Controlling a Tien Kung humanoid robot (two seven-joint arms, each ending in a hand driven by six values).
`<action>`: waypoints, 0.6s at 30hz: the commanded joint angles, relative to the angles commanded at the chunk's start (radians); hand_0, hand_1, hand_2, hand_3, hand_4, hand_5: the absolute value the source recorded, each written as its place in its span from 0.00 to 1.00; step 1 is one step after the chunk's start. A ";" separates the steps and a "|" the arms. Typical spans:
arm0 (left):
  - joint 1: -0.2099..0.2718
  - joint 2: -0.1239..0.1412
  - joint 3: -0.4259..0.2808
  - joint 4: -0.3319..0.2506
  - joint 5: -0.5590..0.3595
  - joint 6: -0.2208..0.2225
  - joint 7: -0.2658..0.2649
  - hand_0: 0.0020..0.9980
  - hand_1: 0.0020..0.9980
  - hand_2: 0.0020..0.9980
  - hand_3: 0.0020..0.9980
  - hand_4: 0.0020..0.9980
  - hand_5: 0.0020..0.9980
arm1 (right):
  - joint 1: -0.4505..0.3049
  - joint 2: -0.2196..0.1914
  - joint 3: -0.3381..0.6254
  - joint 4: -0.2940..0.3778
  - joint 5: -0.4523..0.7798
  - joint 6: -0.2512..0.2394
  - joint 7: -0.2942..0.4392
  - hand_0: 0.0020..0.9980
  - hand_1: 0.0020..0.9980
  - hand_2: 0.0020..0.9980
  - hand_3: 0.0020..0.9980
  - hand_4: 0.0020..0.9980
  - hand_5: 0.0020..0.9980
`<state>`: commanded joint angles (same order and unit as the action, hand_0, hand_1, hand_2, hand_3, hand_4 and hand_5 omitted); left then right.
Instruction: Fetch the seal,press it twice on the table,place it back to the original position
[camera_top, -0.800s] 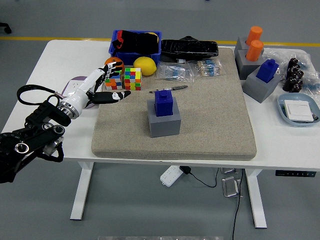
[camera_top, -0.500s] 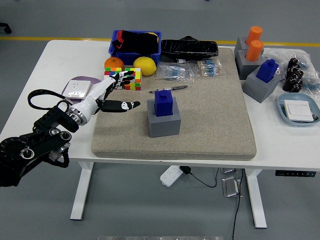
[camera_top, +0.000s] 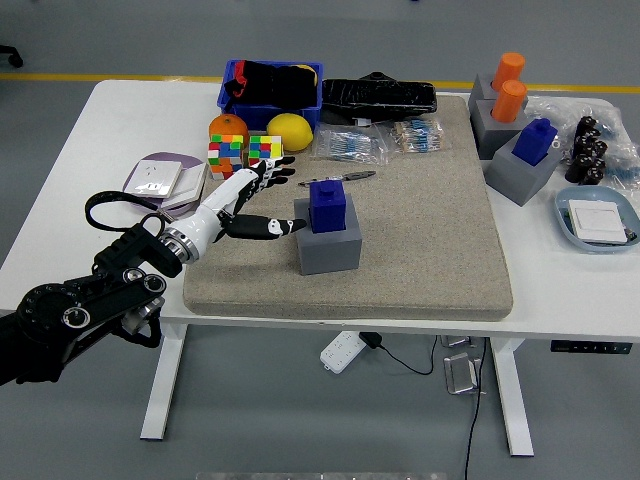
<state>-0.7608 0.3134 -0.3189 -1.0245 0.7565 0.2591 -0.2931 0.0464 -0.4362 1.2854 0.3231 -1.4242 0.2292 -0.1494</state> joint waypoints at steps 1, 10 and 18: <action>-0.002 -0.007 0.003 0.003 -0.001 0.004 0.000 0.96 0.90 0.89 0.96 0.89 0.11 | 0.000 0.000 0.000 0.000 0.000 0.000 0.000 0.83 0.74 0.73 0.70 0.79 0.59; -0.008 -0.063 0.001 0.046 -0.021 0.027 0.002 0.97 0.88 0.84 0.96 0.89 0.10 | 0.001 0.001 -0.003 0.000 0.000 0.000 0.000 0.83 0.74 0.73 0.70 0.79 0.59; -0.006 -0.090 0.008 0.062 -0.020 0.038 0.012 0.96 0.87 0.82 0.97 0.91 0.09 | 0.001 0.000 -0.002 -0.001 -0.001 0.000 0.000 0.83 0.74 0.73 0.70 0.79 0.59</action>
<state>-0.7664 0.2232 -0.3113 -0.9629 0.7366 0.2966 -0.2812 0.0471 -0.4359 1.2836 0.3223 -1.4256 0.2290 -0.1495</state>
